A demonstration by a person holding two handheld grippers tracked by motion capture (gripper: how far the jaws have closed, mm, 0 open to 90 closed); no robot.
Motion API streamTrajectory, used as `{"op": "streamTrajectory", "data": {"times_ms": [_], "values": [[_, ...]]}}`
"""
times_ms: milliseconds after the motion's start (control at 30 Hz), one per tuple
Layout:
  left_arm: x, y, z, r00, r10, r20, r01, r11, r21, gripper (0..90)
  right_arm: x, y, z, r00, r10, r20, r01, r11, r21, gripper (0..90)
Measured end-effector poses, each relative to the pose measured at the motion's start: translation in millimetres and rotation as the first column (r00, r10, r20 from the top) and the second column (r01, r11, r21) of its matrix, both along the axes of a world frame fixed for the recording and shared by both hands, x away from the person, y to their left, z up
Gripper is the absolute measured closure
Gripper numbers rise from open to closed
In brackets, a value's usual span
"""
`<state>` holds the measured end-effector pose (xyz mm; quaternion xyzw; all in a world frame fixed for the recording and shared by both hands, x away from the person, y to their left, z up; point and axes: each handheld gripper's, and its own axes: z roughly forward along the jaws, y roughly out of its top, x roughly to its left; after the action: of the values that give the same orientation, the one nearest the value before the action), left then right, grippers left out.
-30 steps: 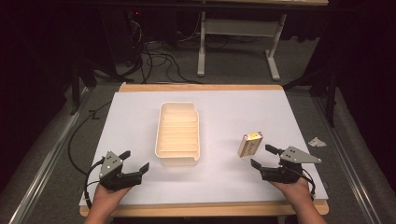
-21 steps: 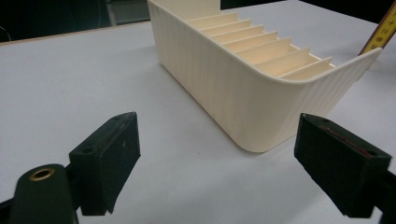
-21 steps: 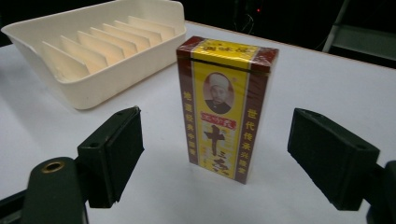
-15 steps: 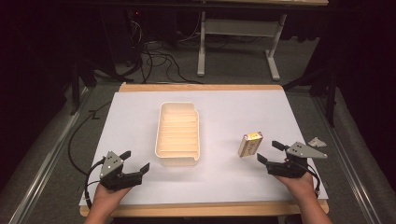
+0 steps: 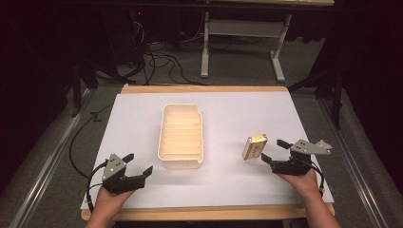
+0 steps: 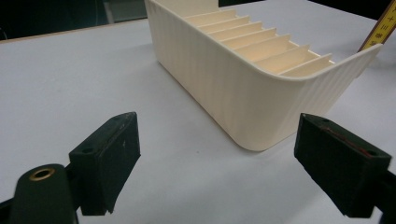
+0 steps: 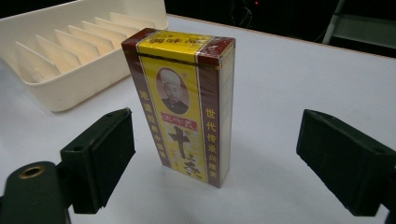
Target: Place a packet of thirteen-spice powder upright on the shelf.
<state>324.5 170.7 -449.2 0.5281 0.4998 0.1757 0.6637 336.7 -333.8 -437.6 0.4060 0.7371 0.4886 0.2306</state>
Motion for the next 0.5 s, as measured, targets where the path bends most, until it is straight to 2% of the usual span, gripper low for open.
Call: {"op": "streamTrajectory", "data": {"times_ms": [233,433,500], "values": [[0.1,-0.1,-0.3,1.0,0.0,0.0,0.0,1.0,0.003,15.1,8.1,3.7,0.3,0.9995,0.032,0.004,-0.032,0.999,0.023,2.1],[0.6,0.1,-0.5,1.0,0.004,-0.003,-0.004,1.0,-0.004,15.1,20.9,5.2,0.0,0.9969,0.079,0.0,-0.078,0.996,0.041,1.8],[0.6,0.4,-0.4,1.0,0.006,-0.003,-0.006,1.0,-0.006,15.1,26.9,6.4,-1.2,0.9951,0.097,-0.016,-0.097,0.995,0.039,2.2]]}}
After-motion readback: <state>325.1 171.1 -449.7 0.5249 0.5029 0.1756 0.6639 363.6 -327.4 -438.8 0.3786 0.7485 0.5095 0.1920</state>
